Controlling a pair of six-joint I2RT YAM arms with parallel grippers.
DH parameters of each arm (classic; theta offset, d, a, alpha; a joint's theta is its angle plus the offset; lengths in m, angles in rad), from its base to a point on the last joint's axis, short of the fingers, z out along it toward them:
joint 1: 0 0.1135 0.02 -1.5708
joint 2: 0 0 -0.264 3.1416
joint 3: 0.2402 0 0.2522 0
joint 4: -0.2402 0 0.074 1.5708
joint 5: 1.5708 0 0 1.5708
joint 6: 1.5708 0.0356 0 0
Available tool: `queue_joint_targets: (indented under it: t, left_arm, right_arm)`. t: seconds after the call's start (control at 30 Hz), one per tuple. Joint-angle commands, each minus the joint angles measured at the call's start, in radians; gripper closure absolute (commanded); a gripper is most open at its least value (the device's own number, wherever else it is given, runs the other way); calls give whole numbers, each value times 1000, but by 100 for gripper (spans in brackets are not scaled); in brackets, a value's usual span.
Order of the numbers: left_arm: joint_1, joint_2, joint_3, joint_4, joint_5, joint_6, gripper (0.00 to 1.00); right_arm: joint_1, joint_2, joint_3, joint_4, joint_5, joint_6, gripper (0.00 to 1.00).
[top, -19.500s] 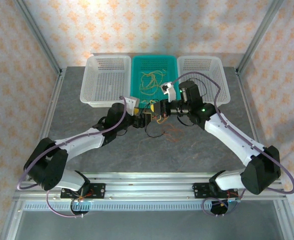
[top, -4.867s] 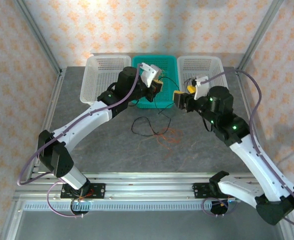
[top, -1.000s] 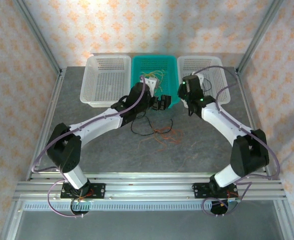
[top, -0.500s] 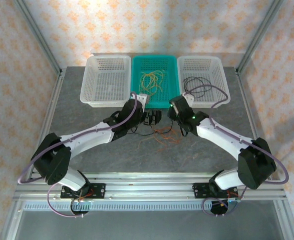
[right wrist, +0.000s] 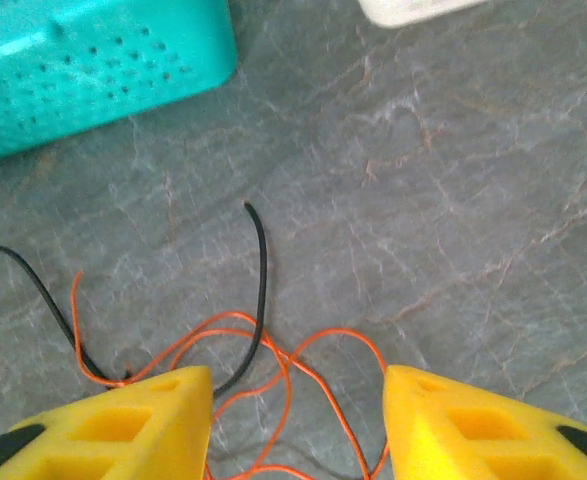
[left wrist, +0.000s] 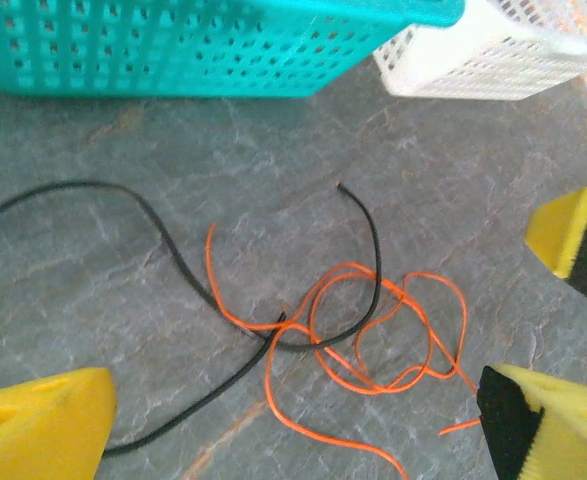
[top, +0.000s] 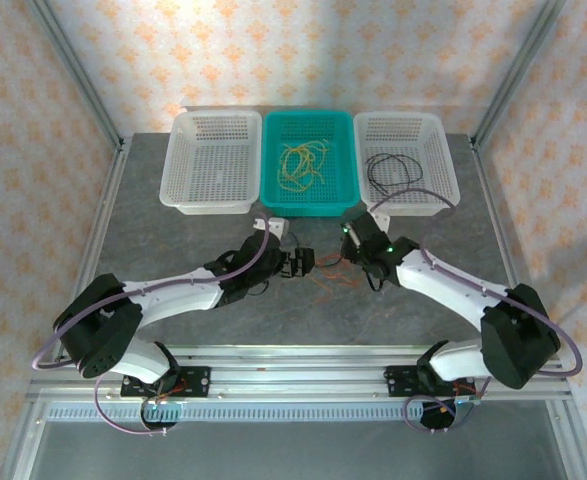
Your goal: Untangle the cables
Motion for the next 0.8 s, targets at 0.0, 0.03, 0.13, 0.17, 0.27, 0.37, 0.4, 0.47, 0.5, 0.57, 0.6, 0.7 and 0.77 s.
queue_joint_targets:
  t: [0.0, 0.03, 0.13, 0.17, 0.27, 0.37, 0.4, 0.47, 0.5, 0.57, 0.6, 0.7, 0.77]
  left_arm:
    - [-13, -10, -23, 84, -21, -64, 5]
    - [-13, -9, -32, 94, -21, -72, 5]
    - [-11, -7, -67, 142, -21, -103, 5]
    - [-8, -5, -77, 153, -20, -111, 5]
    - [0, -1, -95, 171, -15, -133, 5]
    - [4, -4, -103, 179, -14, -140, 5]
    - [6, -6, -102, 176, -18, -139, 6]
    - [8, -7, -101, 175, -20, -136, 5]
    - [10, -8, -99, 172, -18, -133, 6]
    - [10, -3, -93, 168, -13, -127, 6]
    - [10, 2, -88, 168, -2, -117, 6]
    - [3, 20, -56, 153, 30, -77, 6]
    - [-12, 24, -40, 147, 28, -51, 5]
  right_arm:
    - [7, 3, -18, -11, -49, -7, 54]
    - [8, 9, -19, -13, -58, -7, 55]
    - [9, 24, -32, -2, -92, -1, 55]
    - [9, 30, -36, 1, -99, 0, 55]
    - [9, 58, -34, 8, -118, -1, 54]
    - [10, 85, -23, -33, -83, 36, 55]
    - [9, 89, -19, -69, -37, 70, 55]
    - [9, 87, -14, -134, 42, 118, 54]
    - [9, 86, -16, -157, 72, 132, 52]
    - [7, 80, -23, -185, 100, 147, 49]
    - [7, 78, -30, -185, 94, 149, 49]
    - [-8, 65, -65, -140, 32, 142, 49]
    - [-27, 56, -92, -91, -27, 130, 50]
